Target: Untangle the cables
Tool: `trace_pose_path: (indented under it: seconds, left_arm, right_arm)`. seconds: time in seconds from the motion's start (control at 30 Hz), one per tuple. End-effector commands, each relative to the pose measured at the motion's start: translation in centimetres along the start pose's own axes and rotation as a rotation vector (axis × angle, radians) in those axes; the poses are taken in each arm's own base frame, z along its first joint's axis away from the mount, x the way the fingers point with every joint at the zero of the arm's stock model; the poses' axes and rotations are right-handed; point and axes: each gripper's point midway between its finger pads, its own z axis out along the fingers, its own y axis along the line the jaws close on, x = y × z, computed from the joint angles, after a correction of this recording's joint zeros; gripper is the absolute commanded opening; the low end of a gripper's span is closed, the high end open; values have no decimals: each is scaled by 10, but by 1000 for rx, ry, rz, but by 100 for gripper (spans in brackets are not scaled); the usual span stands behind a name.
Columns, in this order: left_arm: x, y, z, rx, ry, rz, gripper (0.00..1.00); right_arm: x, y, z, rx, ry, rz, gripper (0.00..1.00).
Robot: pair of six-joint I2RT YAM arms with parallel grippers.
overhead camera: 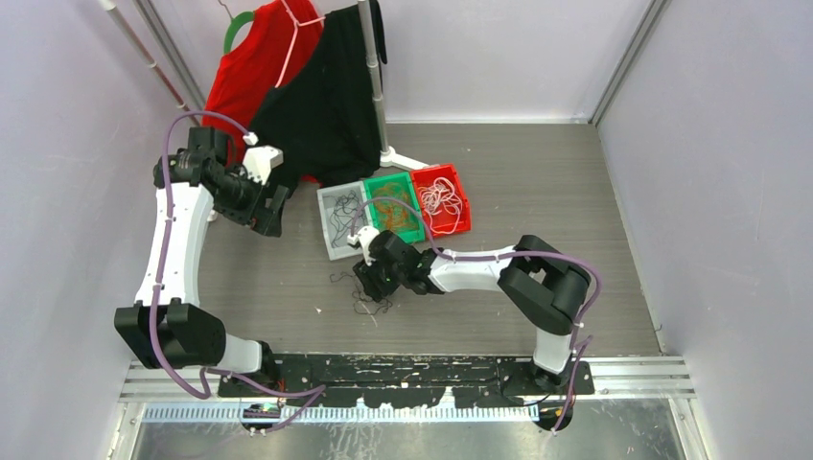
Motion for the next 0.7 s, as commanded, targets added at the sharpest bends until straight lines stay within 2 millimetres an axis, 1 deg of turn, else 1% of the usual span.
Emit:
trace_pose_path:
  seconds: [0.0,0.07,0.13,0.2,0.27,0.37,0.47,0.5,0.53,0.57,0.6,0.63,0.67]
  left_arm:
    - [-6,2,-9,-20,-57,23,100]
    - [-6,2,-10,-21,-57,24,100]
    - [-7,3,-10,-22,-59,22,100]
    - [-7,5,-11,-24,-59,19,100]
    - [-7,6,-11,-28,-60,20,100]
    - [-6,9,-12,-33,-60,22,100]
    - [-5,11,-14,-38,-62,20,100]
    - [-4,11,-15,-40,-62,17,100]
    - [-4,12,-15,-42,-63,18,100]
    - [-3,12,-16,-43,-64,19,100]
    - [-3,12,-16,-42,-66,20,100]
    - [-2,12,-16,-42,-64,18,100]
    - [-2,12,-16,-39,-66,19,100]
  right_arm:
    - [-17,6,3,-6,-66,-13,47]
    - [-15,10,3,-20,-61,-12,36]
    - [-19,14,-2,-38,-72,-11,24]
    - [-30,20,-12,-64,-103,-8,13]
    - [-49,28,-27,-90,-150,-10,2]
    - [-76,33,-49,-105,-201,-17,1]
    - [-98,34,-66,-103,-245,-25,1]
    - [-103,32,-70,-97,-251,-25,1]
    - [-109,30,-73,-84,-260,-31,3]
    - [-110,26,-72,-57,-255,-35,15]
    - [-109,22,-70,-36,-245,-42,35]
    - [-103,19,-66,-22,-225,-56,47]
    - [-99,17,-62,-15,-212,-68,54]
